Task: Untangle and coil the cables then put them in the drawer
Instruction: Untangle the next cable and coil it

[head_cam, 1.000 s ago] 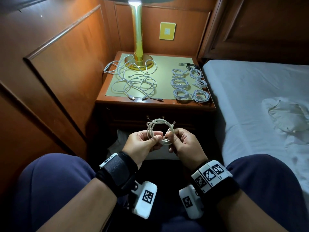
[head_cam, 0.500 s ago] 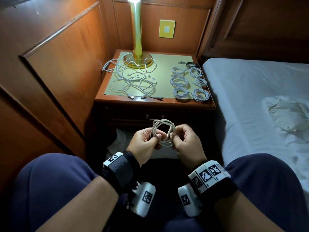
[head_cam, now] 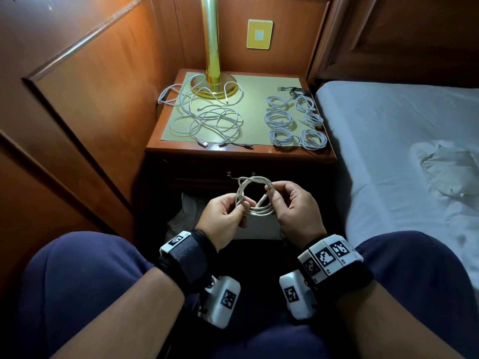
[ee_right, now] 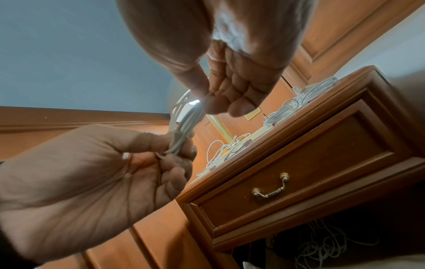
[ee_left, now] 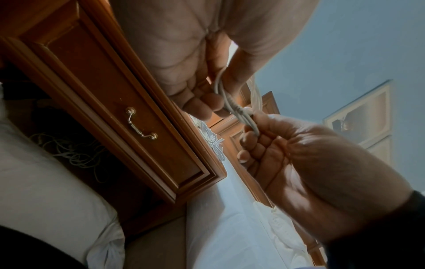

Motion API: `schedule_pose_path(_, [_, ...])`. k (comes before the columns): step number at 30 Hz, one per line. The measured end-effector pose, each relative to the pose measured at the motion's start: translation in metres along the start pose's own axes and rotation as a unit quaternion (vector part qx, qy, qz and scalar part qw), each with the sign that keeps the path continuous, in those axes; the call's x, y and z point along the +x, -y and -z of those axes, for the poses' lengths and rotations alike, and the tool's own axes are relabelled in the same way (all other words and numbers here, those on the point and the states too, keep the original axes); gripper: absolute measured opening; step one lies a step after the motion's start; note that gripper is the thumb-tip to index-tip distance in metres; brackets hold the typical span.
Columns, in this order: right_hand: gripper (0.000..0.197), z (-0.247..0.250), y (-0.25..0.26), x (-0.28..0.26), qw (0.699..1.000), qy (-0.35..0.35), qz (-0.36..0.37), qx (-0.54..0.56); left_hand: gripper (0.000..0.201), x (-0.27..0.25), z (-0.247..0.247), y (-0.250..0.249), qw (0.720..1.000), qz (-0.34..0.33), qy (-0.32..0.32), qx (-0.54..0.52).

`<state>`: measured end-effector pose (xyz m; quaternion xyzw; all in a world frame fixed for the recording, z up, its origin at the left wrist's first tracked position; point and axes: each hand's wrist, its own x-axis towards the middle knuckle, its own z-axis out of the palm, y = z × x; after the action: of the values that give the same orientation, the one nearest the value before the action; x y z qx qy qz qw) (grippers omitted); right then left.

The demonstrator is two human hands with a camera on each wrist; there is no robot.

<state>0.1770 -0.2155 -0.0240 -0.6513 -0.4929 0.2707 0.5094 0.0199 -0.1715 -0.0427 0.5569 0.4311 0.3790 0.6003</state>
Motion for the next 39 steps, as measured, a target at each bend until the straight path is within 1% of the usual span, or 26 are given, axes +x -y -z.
schedule_pose_path(3, [0.009, -0.003, -0.002, -0.001, 1.000, 0.004, 0.000, -0.002, 0.022, 0.001, -0.001, 0.001, 1.000, 0.006, -0.008, -0.006])
schedule_pose_path(5, [0.009, -0.005, -0.004, 0.000, 1.000, 0.006, -0.021, 0.017, 0.026, 0.002, -0.001, 0.002, 1.000, 0.008, -0.012, -0.017])
schedule_pose_path(7, [0.009, -0.005, -0.005, 0.003, 0.993, 0.014, -0.073, 0.094, 0.027, 0.003, -0.001, 0.001, 0.999, 0.013, -0.012, -0.031])
schedule_pose_path(9, [0.009, -0.005, -0.004, 0.004, 0.970, 0.029, -0.134, 0.202, 0.027, 0.003, -0.001, -0.002, 0.998, 0.020, -0.010, -0.051])
schedule_pose_path(10, [0.008, -0.003, -0.002, 0.005, 0.958, 0.038, -0.158, 0.235, 0.027, 0.002, -0.001, -0.004, 0.998, 0.020, -0.007, -0.058])
schedule_pose_path(12, [0.008, -0.001, 0.000, 0.004, 0.945, 0.058, -0.195, 0.256, 0.028, 0.002, 0.001, -0.007, 0.998, 0.017, 0.002, -0.063])
schedule_pose_path(14, [0.009, -0.001, 0.001, 0.003, 0.944, 0.062, -0.209, 0.246, 0.026, 0.002, 0.003, -0.008, 0.998, 0.016, 0.003, -0.059])
schedule_pose_path(15, [0.010, 0.000, 0.001, 0.002, 0.953, 0.056, -0.196, 0.224, 0.023, 0.002, 0.004, -0.008, 0.998, 0.019, -0.001, -0.060])
schedule_pose_path(17, [0.012, -0.001, 0.000, 0.001, 0.975, 0.030, -0.144, 0.165, 0.016, 0.001, 0.005, -0.009, 0.997, 0.027, -0.013, -0.073])
schedule_pose_path(19, [0.019, 0.000, 0.001, 0.000, 0.987, 0.010, -0.094, 0.129, 0.010, 0.000, 0.006, -0.010, 0.994, 0.037, -0.032, -0.094])
schedule_pose_path(21, [0.023, 0.001, 0.003, -0.001, 0.995, 0.014, -0.055, 0.088, 0.007, 0.001, 0.007, -0.012, 0.992, 0.044, -0.050, -0.109])
schedule_pose_path(23, [0.028, 0.002, 0.005, -0.001, 0.998, 0.028, -0.036, 0.038, 0.008, 0.001, 0.010, -0.014, 0.989, 0.049, -0.061, -0.122])
schedule_pose_path(26, [0.030, 0.001, 0.013, 0.000, 0.998, 0.044, -0.035, 0.025, 0.003, 0.001, 0.012, -0.020, 0.986, 0.057, -0.066, -0.145])
schedule_pose_path(29, [0.018, 0.003, 0.023, 0.007, 0.998, 0.061, -0.005, 0.002, 0.003, 0.002, 0.016, -0.028, 0.978, 0.065, -0.077, -0.184])
schedule_pose_path(32, [0.010, 0.010, 0.036, 0.016, 0.996, 0.055, 0.035, -0.061, 0.006, 0.006, 0.019, -0.041, 0.975, 0.042, -0.076, -0.203])
schedule_pose_path(35, [0.016, 0.017, 0.050, 0.023, 0.985, 0.056, 0.091, -0.135, 0.012, 0.009, 0.017, -0.054, 0.976, 0.019, -0.075, -0.206])
schedule_pose_path(37, [0.019, 0.021, 0.057, 0.024, 0.974, 0.064, 0.122, -0.179, 0.008, 0.009, 0.015, -0.059, 0.976, 0.009, -0.078, -0.202])
schedule_pose_path(39, [0.016, 0.023, 0.062, 0.023, 0.967, 0.069, 0.144, -0.200, 0.005, 0.008, 0.014, -0.063, 0.977, 0.000, -0.081, -0.196])
